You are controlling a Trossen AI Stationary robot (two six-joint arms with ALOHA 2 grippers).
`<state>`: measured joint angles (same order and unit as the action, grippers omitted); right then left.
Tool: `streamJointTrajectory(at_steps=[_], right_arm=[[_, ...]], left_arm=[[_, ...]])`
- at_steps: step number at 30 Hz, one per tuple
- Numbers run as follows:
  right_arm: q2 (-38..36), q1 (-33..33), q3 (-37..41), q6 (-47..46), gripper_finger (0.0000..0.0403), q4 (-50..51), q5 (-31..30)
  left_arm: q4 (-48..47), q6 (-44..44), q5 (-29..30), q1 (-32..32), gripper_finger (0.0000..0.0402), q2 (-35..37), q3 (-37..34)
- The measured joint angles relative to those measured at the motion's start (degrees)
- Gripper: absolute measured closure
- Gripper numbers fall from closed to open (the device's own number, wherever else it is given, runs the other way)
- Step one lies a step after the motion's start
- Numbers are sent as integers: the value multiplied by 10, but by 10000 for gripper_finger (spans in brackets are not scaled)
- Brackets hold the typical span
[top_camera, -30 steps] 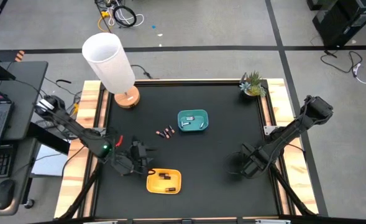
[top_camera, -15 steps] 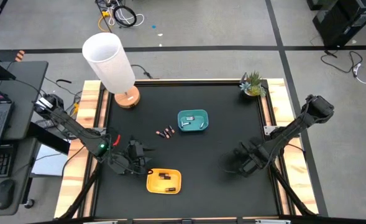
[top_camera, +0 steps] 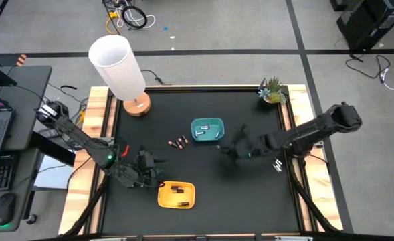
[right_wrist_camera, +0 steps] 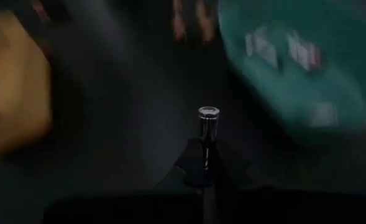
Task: Sort batteries
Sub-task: Put the silver battery into the blue bin, then put the black battery into the yellow bin
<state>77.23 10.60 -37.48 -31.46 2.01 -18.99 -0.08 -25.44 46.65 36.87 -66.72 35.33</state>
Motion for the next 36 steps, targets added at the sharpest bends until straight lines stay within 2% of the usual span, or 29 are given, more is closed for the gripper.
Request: streamJointTrajectory(at_steps=[2, 10, 16, 21, 24, 28, 36], right_arm=[[0, -43, -14, 39, 396, -26, 28], [58, -166, -109, 162, 377, -1, 94], [133, -207, -139, 181, 295, 23, 167], [117, -213, -163, 186, 242, 54, 164], [72, -193, -169, 208, 239, 50, 143], [12, -139, -169, 228, 254, 48, 123], [-42, 14, -169, 219, 285, 86, -17]], left_arm=[[-7, -7, 0, 2, 261, 0, 0], [-63, -72, -1, 17, 261, 0, 0], [-93, -127, -22, 20, 261, 0, 0], [-123, -168, -27, 26, 261, 0, 6], [-157, -198, -28, 30, 261, 0, 18], [-208, -239, -28, 31, 261, 0, 33], [-287, -267, -34, -2, 261, 0, 40]])
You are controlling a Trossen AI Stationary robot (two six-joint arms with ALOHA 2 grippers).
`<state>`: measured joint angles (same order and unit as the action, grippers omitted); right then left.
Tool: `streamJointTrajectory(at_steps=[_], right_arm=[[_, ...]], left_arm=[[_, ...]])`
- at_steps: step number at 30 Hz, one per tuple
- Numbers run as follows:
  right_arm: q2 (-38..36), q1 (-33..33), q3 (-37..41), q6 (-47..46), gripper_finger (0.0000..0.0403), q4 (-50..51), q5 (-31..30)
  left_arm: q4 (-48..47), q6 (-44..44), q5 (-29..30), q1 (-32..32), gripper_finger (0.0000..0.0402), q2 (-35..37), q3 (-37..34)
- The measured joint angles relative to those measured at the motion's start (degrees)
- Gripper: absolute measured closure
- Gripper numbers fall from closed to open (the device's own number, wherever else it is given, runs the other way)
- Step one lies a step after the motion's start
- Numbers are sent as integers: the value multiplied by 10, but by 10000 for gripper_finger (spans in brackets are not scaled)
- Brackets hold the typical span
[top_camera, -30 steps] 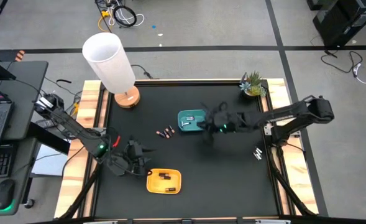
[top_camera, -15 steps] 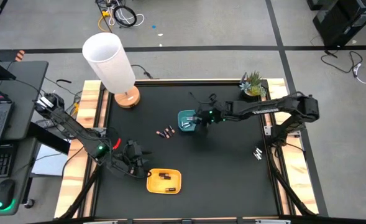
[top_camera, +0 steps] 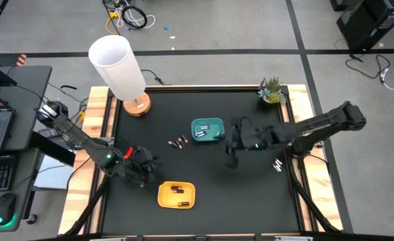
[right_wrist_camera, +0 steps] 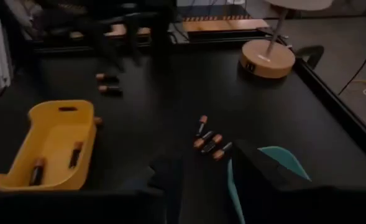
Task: Sort batteries
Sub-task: Put the black battery into the yellow bin
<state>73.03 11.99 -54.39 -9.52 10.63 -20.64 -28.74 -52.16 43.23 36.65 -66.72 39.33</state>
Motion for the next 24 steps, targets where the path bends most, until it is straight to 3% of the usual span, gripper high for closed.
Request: streamJointTrajectory(at_steps=[5, 10, 13, 19, 24], right_arm=[[1, 78, 11, -43, 292, 1, -61], [39, 95, 25, -67, 298, -65, -75], [91, 75, -1, -54, 301, -91, -36], [212, 2, -109, -12, 302, -85, 93], [297, -53, -214, 52, 302, -38, 151]], left_arm=[[-38, -2, -21, -37, 261, 0, 0], [-24, 44, -8, -63, 261, 0, 0], [-11, 71, 26, -62, 261, 0, 0], [-26, 81, 19, -62, 261, 0, -13], [-25, 95, 19, -62, 261, 0, -30]])
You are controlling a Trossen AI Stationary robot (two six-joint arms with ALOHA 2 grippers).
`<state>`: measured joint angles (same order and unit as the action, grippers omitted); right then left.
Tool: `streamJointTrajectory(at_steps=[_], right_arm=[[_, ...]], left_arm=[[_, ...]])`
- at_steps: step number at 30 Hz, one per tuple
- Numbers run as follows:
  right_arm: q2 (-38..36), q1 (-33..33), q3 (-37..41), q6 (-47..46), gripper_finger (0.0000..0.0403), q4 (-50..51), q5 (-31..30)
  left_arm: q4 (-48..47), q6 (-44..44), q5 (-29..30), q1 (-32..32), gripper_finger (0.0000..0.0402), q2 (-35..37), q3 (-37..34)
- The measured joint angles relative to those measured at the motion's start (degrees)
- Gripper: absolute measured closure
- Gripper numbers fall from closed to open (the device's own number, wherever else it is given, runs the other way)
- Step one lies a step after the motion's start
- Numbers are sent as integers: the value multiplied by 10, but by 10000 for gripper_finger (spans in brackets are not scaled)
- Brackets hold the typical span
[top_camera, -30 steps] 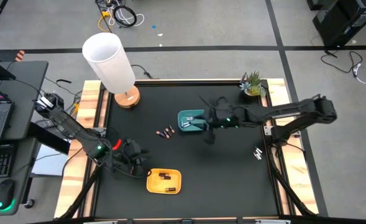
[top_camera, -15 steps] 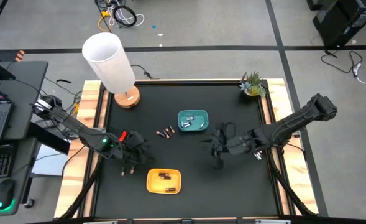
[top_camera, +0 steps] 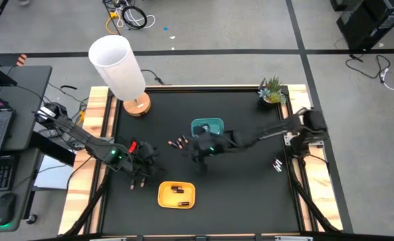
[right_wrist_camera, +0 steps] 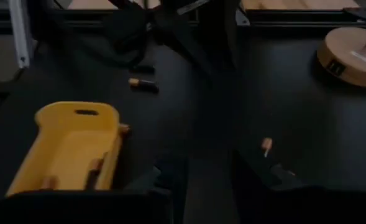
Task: Sort batteries
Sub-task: Put the black battery into the yellow bin
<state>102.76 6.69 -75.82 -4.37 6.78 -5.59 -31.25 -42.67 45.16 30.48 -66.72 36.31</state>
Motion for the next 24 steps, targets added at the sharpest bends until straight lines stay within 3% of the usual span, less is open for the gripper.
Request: streamJointTrajectory(at_steps=[8, 13, 18, 24], right_arm=[[87, -107, -118, 45, 302, 37, 115], [142, -135, -183, 80, 303, 127, 121], [159, -137, -197, 95, 303, 190, 92], [74, -135, -152, 95, 302, 206, 25]], left_arm=[[26, 104, 40, 0, 261, 4, -1], [24, 142, 34, -18, 261, 16, -1], [69, 201, -46, -71, 265, 17, -1], [119, 308, -164, -173, 275, 11, -1]])
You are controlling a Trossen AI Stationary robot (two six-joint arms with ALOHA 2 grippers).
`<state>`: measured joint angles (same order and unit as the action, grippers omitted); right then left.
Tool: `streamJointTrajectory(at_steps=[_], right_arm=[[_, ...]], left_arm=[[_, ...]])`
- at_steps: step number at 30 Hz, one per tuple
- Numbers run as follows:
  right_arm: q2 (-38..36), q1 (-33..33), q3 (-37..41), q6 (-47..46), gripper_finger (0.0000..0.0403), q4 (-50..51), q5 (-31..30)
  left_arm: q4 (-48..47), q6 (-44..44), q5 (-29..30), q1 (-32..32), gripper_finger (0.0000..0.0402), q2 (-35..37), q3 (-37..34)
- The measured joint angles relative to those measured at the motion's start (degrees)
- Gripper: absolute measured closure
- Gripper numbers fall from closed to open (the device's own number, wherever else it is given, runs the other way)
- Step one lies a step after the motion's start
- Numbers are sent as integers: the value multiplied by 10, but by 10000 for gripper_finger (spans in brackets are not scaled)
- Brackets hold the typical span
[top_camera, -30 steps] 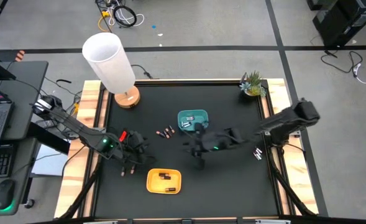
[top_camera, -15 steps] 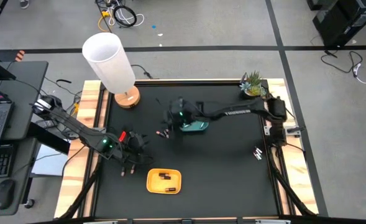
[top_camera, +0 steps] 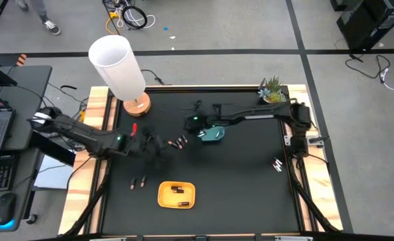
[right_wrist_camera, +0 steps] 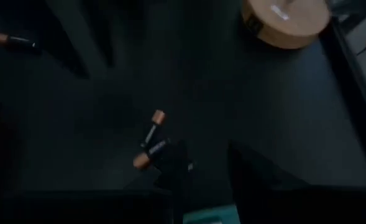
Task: Sort batteries
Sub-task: Put the black battery into the yellow bin
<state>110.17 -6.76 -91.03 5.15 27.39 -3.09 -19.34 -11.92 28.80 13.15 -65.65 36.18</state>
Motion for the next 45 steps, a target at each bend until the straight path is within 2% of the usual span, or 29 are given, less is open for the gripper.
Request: streamJointTrajectory(at_steps=[3, 6, 11, 17, 21, 29, 32, 34, 40, 45], right_arm=[[-44, -1, 43, -6, 302, 6, -11], [-90, -1, 92, -8, 302, -1, -50], [-156, -1, 183, -22, 302, -77, -64], [-205, 0, 253, -37, 302, -128, -55], [-214, 4, 268, -41, 302, -134, -54], [-214, 13, 269, -40, 302, -139, -51], [-214, 14, 269, -39, 302, -141, -51], [-214, 14, 269, -39, 302, -140, -51], [-214, 14, 269, -41, 305, -141, -51], [-214, 14, 269, -42, 308, -141, -51]], left_arm=[[10, 32, -65, -63, 276, -1, 0], [35, 62, -114, -118, 276, -18, 0], [85, 91, -222, -191, 276, -78, 0], [106, 118, -252, -229, 276, -160, 0], [127, 131, -321, -245, 276, -193, 0], [144, 143, -334, -254, 280, -248, 3], [142, 149, -322, -253, 318, -247, 3], [138, 151, -322, -253, 349, -236, 2], [105, 154, -315, -253, 347, -185, -3], [97, 140, -318, -242, 347, -84, -2]])
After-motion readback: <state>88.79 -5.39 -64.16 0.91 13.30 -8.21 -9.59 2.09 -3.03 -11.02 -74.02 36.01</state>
